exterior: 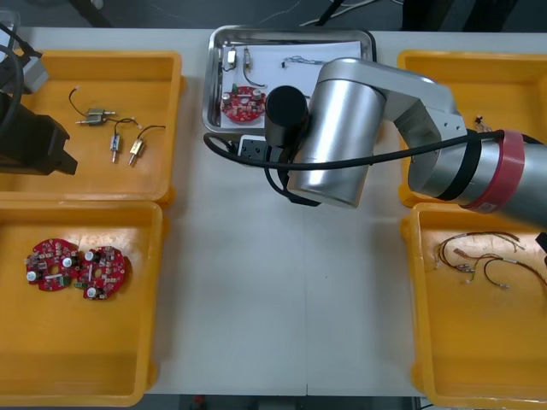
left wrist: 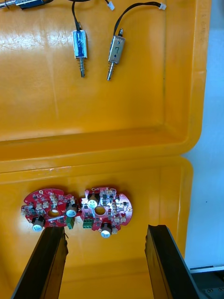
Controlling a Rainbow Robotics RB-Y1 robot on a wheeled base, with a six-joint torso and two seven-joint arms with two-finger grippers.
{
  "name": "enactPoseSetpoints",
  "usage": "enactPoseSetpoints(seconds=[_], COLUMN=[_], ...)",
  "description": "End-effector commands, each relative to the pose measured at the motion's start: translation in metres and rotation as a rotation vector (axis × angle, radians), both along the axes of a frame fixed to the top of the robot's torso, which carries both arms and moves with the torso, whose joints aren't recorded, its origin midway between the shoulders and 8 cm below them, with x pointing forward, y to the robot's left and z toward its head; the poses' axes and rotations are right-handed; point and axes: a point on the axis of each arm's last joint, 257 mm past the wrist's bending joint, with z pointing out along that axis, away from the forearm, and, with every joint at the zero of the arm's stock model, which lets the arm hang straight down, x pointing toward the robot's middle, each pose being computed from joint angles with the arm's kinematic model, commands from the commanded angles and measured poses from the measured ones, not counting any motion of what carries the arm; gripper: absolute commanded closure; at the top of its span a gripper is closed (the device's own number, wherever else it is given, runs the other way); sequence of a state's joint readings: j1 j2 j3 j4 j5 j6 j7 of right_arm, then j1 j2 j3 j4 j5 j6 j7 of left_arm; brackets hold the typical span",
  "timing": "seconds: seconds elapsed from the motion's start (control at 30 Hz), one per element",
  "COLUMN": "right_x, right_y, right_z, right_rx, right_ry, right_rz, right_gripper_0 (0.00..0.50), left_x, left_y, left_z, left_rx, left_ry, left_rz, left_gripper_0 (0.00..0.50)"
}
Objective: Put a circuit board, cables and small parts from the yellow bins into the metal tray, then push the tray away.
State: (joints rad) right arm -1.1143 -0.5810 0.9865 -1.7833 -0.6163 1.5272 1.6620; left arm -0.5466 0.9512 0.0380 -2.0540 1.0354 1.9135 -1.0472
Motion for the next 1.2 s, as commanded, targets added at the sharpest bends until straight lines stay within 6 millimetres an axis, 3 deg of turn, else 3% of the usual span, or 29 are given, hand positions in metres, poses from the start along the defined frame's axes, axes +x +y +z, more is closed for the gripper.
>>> enactPoseSetpoints(seconds=[0.03, 0.23, 0.33, 0.7, 1.2], right_x=[-0.013, -0.033, -0.042, -0.051, -0.083], right_y=[0.002, -0.017, -0.036, -0.082, -0.174], right_z=[0.044, 0.061, 0.074, 0.105, 0.088], right_rx=[0.168, 0.248, 0.272, 0.477, 0.73], right_ry=[0.047, 0.14, 0.177, 0.201, 0.222], right_rz=[-0.106, -0.218, -0.296, -0.52, -0.919], right_gripper_0=[0.0, 0.0, 0.0, 0.0, 0.0], left_x=[-0.003, -0.003, -0.003, -0.003, -0.003], left_y=[0.018, 0.018, 0.018, 0.018, 0.018], left_z=[0.014, 0.014, 0.014, 0.014, 0.014], left_rx=[0.071, 0.071, 0.071, 0.071, 0.071], left_ry=[-0.034, -0.034, -0.034, -0.034, -0.034], left_rz=[-0.033, -0.033, -0.033, -0.033, -0.033], left_gripper_0=[0.0, 0.0, 0.0, 0.0, 0.0])
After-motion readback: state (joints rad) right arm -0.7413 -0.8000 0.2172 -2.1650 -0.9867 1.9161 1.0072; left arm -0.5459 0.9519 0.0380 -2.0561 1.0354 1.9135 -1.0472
